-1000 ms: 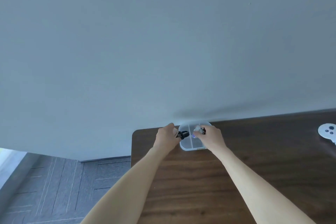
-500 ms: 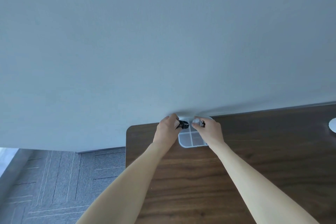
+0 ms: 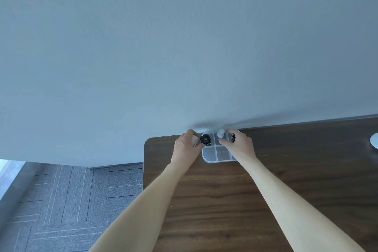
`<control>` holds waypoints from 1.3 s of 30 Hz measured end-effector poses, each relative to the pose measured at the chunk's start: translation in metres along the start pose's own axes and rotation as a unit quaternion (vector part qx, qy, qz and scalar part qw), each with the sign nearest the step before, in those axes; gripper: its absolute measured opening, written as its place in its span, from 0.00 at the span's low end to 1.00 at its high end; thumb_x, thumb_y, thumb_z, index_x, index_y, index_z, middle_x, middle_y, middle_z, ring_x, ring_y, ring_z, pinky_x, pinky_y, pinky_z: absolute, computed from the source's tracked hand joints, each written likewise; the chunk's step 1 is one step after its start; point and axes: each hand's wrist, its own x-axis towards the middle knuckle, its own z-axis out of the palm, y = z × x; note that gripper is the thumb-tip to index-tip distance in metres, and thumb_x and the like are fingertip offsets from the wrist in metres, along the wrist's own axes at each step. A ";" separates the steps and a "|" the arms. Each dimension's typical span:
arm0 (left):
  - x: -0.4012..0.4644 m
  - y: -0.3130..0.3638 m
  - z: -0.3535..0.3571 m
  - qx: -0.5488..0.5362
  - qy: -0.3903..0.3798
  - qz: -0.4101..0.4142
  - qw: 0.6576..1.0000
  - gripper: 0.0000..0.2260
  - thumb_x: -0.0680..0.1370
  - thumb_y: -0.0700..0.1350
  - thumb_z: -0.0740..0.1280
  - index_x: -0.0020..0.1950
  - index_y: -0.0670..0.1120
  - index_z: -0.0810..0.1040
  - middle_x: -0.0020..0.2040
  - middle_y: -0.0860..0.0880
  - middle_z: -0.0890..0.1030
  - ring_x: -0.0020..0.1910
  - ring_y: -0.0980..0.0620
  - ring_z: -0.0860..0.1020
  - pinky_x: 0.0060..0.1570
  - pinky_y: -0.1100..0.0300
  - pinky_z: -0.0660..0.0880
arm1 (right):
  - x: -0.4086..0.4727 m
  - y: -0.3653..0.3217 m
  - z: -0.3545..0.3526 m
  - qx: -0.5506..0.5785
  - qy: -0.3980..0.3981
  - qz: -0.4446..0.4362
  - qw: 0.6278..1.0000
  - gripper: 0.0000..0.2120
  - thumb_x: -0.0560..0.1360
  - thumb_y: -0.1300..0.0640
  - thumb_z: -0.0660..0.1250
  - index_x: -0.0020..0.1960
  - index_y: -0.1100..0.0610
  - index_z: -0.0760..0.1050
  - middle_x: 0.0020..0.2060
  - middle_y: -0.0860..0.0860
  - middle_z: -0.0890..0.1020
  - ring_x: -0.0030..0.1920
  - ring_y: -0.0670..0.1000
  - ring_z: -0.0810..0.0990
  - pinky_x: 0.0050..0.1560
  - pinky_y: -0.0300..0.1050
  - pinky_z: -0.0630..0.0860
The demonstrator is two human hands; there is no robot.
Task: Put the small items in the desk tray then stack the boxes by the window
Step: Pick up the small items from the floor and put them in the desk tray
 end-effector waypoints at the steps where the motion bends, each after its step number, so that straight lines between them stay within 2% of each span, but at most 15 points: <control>1: -0.003 0.000 -0.001 0.002 0.003 -0.001 1.000 0.11 0.74 0.46 0.70 0.54 0.48 0.74 0.44 0.48 0.77 0.46 0.48 0.73 0.40 0.59 0.68 | -0.003 0.001 -0.002 -0.003 -0.001 0.008 1.000 0.11 0.75 0.48 0.70 0.54 0.51 0.79 0.46 0.53 0.83 0.45 0.51 0.79 0.42 0.45 0.74; 3: -0.010 0.002 -0.003 0.012 -0.001 -0.013 1.000 0.11 0.73 0.43 0.66 0.55 0.46 0.72 0.47 0.48 0.75 0.48 0.48 0.72 0.42 0.58 0.69 | -0.008 0.004 -0.005 -0.008 -0.013 0.025 1.000 0.06 0.76 0.52 0.66 0.50 0.53 0.78 0.43 0.50 0.82 0.41 0.49 0.78 0.37 0.43 0.74; 5: -0.017 0.008 -0.001 0.021 -0.023 -0.025 0.999 0.12 0.72 0.42 0.64 0.55 0.46 0.69 0.52 0.48 0.73 0.49 0.47 0.73 0.45 0.57 0.70 | -0.012 0.008 -0.005 -0.020 -0.051 0.041 0.998 0.06 0.76 0.55 0.63 0.50 0.54 0.77 0.44 0.50 0.81 0.44 0.51 0.80 0.39 0.45 0.76; 8: -0.025 0.016 0.007 0.037 -0.069 -0.021 0.997 0.10 0.74 0.42 0.61 0.55 0.46 0.67 0.53 0.48 0.72 0.49 0.47 0.73 0.46 0.57 0.69 | -0.016 0.006 -0.002 -0.076 -0.114 0.048 0.989 0.12 0.75 0.59 0.61 0.57 0.57 0.76 0.50 0.53 0.80 0.50 0.55 0.79 0.41 0.46 0.74; 11: -0.028 0.018 0.013 0.060 -0.069 -0.009 0.996 0.09 0.76 0.41 0.60 0.55 0.43 0.68 0.53 0.45 0.75 0.48 0.45 0.74 0.44 0.56 0.69 | -0.013 0.009 0.003 -0.144 -0.123 0.024 0.982 0.15 0.77 0.62 0.59 0.59 0.64 0.77 0.53 0.60 0.82 0.54 0.61 0.80 0.49 0.51 0.77; 16: -0.026 0.014 0.017 0.055 -0.045 0.004 0.997 0.09 0.77 0.45 0.64 0.54 0.41 0.73 0.46 0.45 0.80 0.45 0.44 0.76 0.40 0.55 0.71 | -0.007 0.010 0.007 -0.166 -0.123 0.001 0.978 0.11 0.79 0.58 0.62 0.46 0.65 0.78 0.41 0.58 0.81 0.42 0.57 0.81 0.38 0.48 0.74; 19: -0.023 0.011 0.021 0.042 -0.043 -0.001 0.998 0.10 0.77 0.49 0.65 0.52 0.43 0.74 0.47 0.47 0.80 0.46 0.44 0.77 0.44 0.53 0.75 | -0.004 0.008 0.008 -0.170 -0.113 0.005 0.979 0.12 0.75 0.59 0.66 0.36 0.62 0.70 0.31 0.55 0.74 0.34 0.55 0.74 0.31 0.44 0.65; 23: -0.022 0.009 0.028 0.037 -0.038 -0.004 0.999 0.11 0.76 0.51 0.66 0.53 0.46 0.75 0.49 0.46 0.77 0.49 0.46 0.76 0.49 0.51 0.77 | -0.002 0.004 0.009 -0.174 -0.111 0.012 0.978 0.13 0.70 0.59 0.70 0.34 0.60 0.67 0.29 0.53 0.72 0.31 0.53 0.71 0.31 0.43 0.64; 26: -0.020 0.006 0.032 0.045 -0.041 -0.007 0.998 0.11 0.77 0.51 0.67 0.55 0.47 0.76 0.50 0.47 0.74 0.48 0.46 0.76 0.48 0.52 0.77 | -0.003 0.006 0.012 -0.179 -0.103 0.009 0.978 0.13 0.70 0.60 0.71 0.32 0.59 0.69 0.29 0.54 0.76 0.32 0.55 0.77 0.31 0.44 0.70; 28: -0.019 0.004 0.034 0.052 -0.046 -0.008 0.998 0.12 0.76 0.50 0.68 0.56 0.46 0.76 0.51 0.46 0.74 0.48 0.45 0.76 0.47 0.54 0.76 | -0.004 0.008 0.014 -0.183 -0.090 0.000 0.979 0.10 0.71 0.60 0.72 0.33 0.61 0.73 0.32 0.57 0.81 0.35 0.57 0.83 0.37 0.48 0.79; 30: -0.017 0.003 0.035 0.056 -0.048 -0.005 0.997 0.12 0.76 0.49 0.69 0.57 0.46 0.76 0.52 0.46 0.73 0.48 0.45 0.75 0.46 0.55 0.74 | -0.004 0.009 0.016 -0.181 -0.081 -0.009 0.980 0.09 0.71 0.59 0.72 0.37 0.64 0.78 0.35 0.59 0.84 0.37 0.56 0.84 0.41 0.51 0.82; 32: -0.017 0.002 0.034 0.059 -0.048 -0.002 0.997 0.12 0.76 0.48 0.69 0.58 0.46 0.76 0.51 0.47 0.73 0.48 0.46 0.75 0.46 0.56 0.72 | -0.006 0.009 0.017 -0.177 -0.078 -0.013 0.981 0.08 0.71 0.58 0.73 0.40 0.64 0.81 0.35 0.57 0.84 0.37 0.55 0.84 0.41 0.51 0.82; 36: -0.018 0.001 0.032 0.072 -0.047 -0.002 0.996 0.15 0.76 0.50 0.69 0.59 0.47 0.73 0.52 0.48 0.74 0.49 0.47 0.76 0.47 0.56 0.73 | -0.011 0.011 0.018 -0.166 -0.053 -0.021 0.984 0.05 0.71 0.62 0.70 0.37 0.61 0.77 0.36 0.56 0.82 0.40 0.56 0.82 0.37 0.45 0.76; 37: -0.018 0.000 0.031 0.079 -0.045 -0.001 0.996 0.15 0.76 0.51 0.69 0.59 0.47 0.73 0.52 0.48 0.74 0.49 0.47 0.76 0.48 0.55 0.74 | -0.013 0.012 0.017 -0.163 -0.044 -0.029 0.985 0.02 0.71 0.62 0.70 0.42 0.60 0.80 0.40 0.56 0.84 0.44 0.56 0.83 0.42 0.46 0.79; 39: -0.019 -0.002 0.028 0.090 -0.043 -0.001 0.995 0.16 0.75 0.53 0.70 0.57 0.46 0.73 0.51 0.47 0.74 0.48 0.47 0.76 0.47 0.54 0.75 | -0.015 0.013 0.014 -0.154 -0.031 -0.037 0.987 0.10 0.73 0.61 0.71 0.53 0.59 0.83 0.49 0.54 0.84 0.51 0.55 0.82 0.52 0.50 0.80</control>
